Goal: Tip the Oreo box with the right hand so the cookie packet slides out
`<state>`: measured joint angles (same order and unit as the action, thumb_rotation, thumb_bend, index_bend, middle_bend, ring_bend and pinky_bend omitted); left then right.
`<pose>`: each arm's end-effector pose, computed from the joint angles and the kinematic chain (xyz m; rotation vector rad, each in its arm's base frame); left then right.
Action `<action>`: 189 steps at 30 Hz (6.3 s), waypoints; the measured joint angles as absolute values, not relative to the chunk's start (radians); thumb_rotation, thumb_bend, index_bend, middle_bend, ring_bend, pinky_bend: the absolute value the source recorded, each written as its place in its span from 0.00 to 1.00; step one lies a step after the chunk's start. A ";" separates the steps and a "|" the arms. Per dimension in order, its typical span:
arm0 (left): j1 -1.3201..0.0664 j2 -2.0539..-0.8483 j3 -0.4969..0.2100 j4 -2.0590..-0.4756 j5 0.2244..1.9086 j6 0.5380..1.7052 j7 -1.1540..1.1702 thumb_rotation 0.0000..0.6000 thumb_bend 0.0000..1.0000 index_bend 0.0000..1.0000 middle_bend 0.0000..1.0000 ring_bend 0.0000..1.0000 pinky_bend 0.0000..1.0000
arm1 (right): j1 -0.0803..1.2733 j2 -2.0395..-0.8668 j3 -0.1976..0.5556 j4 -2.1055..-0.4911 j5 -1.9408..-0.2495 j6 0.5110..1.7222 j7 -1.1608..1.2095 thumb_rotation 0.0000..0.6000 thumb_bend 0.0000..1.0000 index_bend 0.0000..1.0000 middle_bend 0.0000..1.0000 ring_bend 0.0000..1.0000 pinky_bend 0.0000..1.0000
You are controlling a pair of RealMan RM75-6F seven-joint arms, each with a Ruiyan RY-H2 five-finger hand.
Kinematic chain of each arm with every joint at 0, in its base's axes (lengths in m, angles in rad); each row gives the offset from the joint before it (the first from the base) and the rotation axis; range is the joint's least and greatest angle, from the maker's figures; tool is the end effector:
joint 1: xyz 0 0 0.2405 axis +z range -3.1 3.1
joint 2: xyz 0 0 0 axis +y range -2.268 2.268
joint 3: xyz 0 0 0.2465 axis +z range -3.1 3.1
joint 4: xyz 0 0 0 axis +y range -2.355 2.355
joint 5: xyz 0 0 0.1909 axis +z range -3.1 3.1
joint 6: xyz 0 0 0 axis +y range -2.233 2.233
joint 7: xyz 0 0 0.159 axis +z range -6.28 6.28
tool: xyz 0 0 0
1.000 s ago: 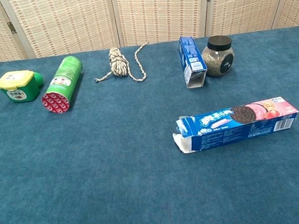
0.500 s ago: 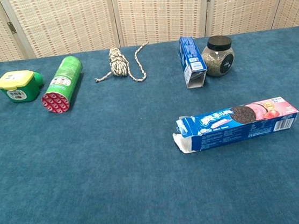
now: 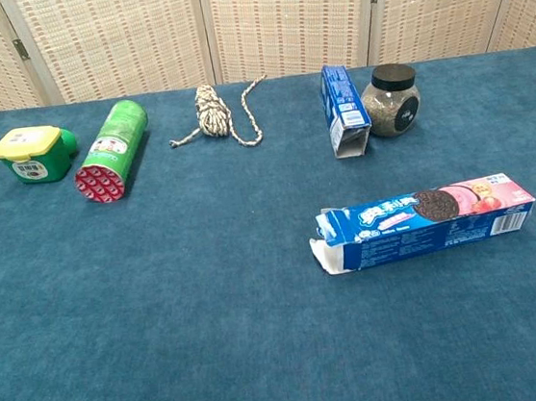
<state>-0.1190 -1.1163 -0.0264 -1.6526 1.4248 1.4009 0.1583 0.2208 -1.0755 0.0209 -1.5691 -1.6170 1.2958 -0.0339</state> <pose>-0.2988 0.1976 0.1579 -1.4493 -0.9014 -0.7397 -0.2784 -0.2241 0.1514 1.7111 -0.8112 0.8107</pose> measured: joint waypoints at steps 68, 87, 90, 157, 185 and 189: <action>-0.120 -1.104 -0.007 -1.657 1.459 1.392 0.150 1.00 0.39 0.10 0.09 0.10 0.00 | 0.543 -1.291 0.101 -1.392 -1.426 0.988 -0.175 1.00 0.20 0.55 0.00 0.05 0.00; -0.149 -1.155 -0.044 -1.617 1.379 1.357 0.251 1.00 0.40 0.11 0.09 0.12 0.00 | 0.626 -1.072 0.128 -1.513 -1.425 0.935 -0.395 1.00 0.20 0.61 0.03 0.10 0.00; -0.156 -1.161 -0.048 -1.611 1.359 1.341 0.262 1.00 0.40 0.11 0.09 0.12 0.00 | 0.639 -1.065 0.130 -1.503 -1.443 0.942 -0.414 1.00 0.20 0.62 0.04 0.10 0.00; -0.162 -1.224 -0.080 -1.617 1.219 1.393 0.430 1.00 0.40 0.11 0.09 0.11 0.00 | 0.451 -1.538 -0.006 -0.985 -1.657 1.291 0.375 1.00 0.20 0.21 0.00 0.00 0.00; -0.125 -1.154 -0.049 -1.629 1.362 1.435 0.238 1.00 0.32 0.10 0.09 0.07 0.01 | 0.198 -1.156 -0.022 -1.599 -1.429 1.444 -0.233 1.00 0.20 0.00 0.00 0.00 0.00; -0.120 -1.159 -0.049 -1.626 1.360 1.439 0.242 1.00 0.32 0.10 0.09 0.07 0.01 | 0.177 -1.156 -0.012 -1.579 -1.440 1.467 -0.188 1.00 0.20 0.00 0.00 0.00 0.00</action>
